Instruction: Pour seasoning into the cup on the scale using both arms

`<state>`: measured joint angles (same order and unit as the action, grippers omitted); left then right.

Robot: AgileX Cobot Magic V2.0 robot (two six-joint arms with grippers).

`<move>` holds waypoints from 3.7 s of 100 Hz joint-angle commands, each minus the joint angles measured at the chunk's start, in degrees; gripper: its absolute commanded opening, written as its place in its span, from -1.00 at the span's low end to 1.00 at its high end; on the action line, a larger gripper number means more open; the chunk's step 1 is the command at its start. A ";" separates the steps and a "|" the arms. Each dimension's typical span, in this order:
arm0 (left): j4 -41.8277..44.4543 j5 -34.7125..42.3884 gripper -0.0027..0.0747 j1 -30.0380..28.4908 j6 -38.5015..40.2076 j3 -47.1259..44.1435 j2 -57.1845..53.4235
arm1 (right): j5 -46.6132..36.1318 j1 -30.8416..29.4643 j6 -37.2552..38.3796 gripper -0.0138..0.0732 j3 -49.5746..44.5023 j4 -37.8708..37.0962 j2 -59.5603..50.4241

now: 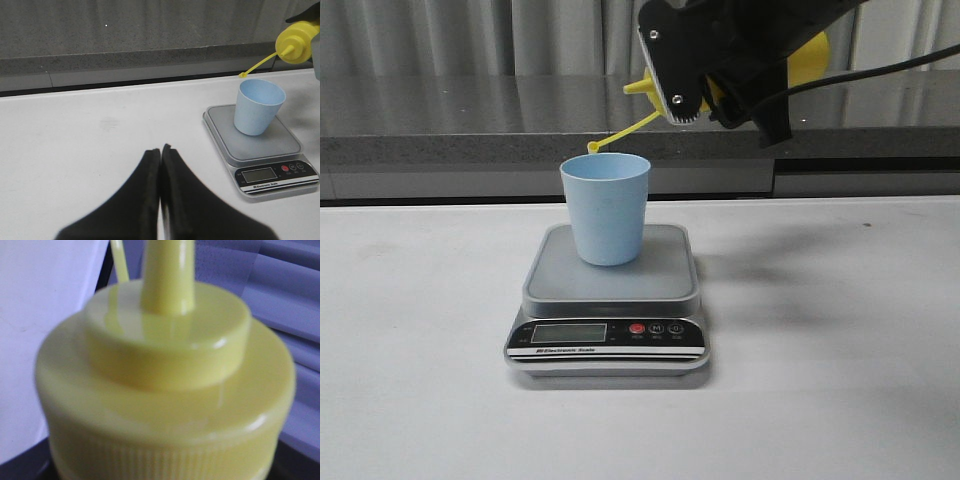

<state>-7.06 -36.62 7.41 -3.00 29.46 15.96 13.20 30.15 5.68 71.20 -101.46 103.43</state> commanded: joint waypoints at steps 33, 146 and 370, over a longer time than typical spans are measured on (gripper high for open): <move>-0.85 4.01 -0.98 -0.04 0.52 1.54 0.45 | 5.91 2.53 -12.53 -0.82 1.85 -1.59 -1.09; -0.85 4.01 -0.98 -0.04 0.52 1.54 0.45 | -0.04 -5.90 8.98 -0.82 2.00 39.08 -7.14; -0.85 4.01 -0.98 -0.04 0.52 1.54 0.45 | -68.36 -15.54 0.83 0.80 -33.04 94.13 -3.78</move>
<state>-7.06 -36.62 7.41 -3.00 29.46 15.90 -51.06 14.88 6.42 39.28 -7.29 104.66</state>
